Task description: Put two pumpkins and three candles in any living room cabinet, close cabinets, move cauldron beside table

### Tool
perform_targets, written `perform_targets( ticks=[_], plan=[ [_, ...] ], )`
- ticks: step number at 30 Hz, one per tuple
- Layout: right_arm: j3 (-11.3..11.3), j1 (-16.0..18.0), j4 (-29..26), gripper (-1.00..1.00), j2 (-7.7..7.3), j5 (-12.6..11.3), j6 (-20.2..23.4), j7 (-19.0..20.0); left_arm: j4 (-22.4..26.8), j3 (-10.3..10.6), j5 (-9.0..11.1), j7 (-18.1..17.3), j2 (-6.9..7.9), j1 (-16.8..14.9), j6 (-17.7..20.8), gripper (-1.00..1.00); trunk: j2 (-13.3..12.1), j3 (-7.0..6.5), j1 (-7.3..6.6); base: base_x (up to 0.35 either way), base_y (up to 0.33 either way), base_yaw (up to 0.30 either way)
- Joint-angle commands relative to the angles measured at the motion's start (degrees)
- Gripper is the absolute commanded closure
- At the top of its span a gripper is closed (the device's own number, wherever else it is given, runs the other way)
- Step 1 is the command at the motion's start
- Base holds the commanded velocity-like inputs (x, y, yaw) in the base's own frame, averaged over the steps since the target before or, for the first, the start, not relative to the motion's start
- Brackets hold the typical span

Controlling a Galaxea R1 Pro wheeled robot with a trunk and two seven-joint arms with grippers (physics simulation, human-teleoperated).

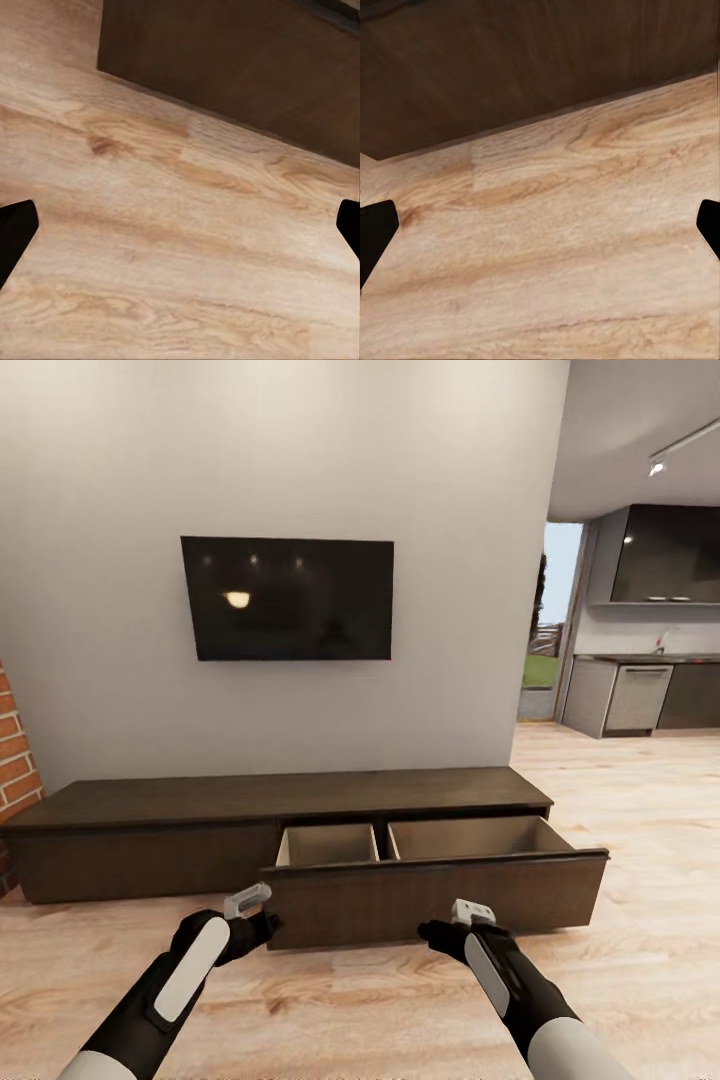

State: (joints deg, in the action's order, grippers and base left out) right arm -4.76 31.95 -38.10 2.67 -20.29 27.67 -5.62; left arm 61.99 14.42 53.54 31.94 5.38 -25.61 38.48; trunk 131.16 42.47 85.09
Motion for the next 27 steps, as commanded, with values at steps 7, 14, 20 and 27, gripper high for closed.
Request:
perform_targets(
  ticks=[7, 14, 20, 27],
  plan=[
    [-0.3, -0.9, 0.3, -1.0, -0.16, -0.5, -12.8, 2.4, -11.6, 13.0, -3.5, 0.5, -0.14, -0.1, -21.3, -1.0, 2.9, 1.33, 1.53, 0.0, 0.0, 0.0],
    [-3.8, -5.8, 3.4, -1.0, 0.21, -0.4, -28.0, 2.6, -18.2, 28.7, -4.2, 0.5, -1.02, -0.1, -38.0, -1.0, 5.7, 2.58, 3.07, 0.0, 0.0, 0.0],
    [-12.0, -6.5, 16.0, -1.0, 0.39, 0.2, -40.9, 1.8, -18.8, 30.5, -4.2, 0.6, -1.19, -0.1, -38.9, -1.0, 8.1, 3.66, 4.39, 0.0, 0.0, 0.0],
    [-12.7, -6.6, 21.9, -1.0, 0.4, -0.1, -45.6, 1.8, -22.1, 34.1, -4.1, 0.6, -1.25, -0.1, -42.9, -1.0, 10.9, 4.92, 5.93, 0.0, 0.0, 0.0]
  ],
)
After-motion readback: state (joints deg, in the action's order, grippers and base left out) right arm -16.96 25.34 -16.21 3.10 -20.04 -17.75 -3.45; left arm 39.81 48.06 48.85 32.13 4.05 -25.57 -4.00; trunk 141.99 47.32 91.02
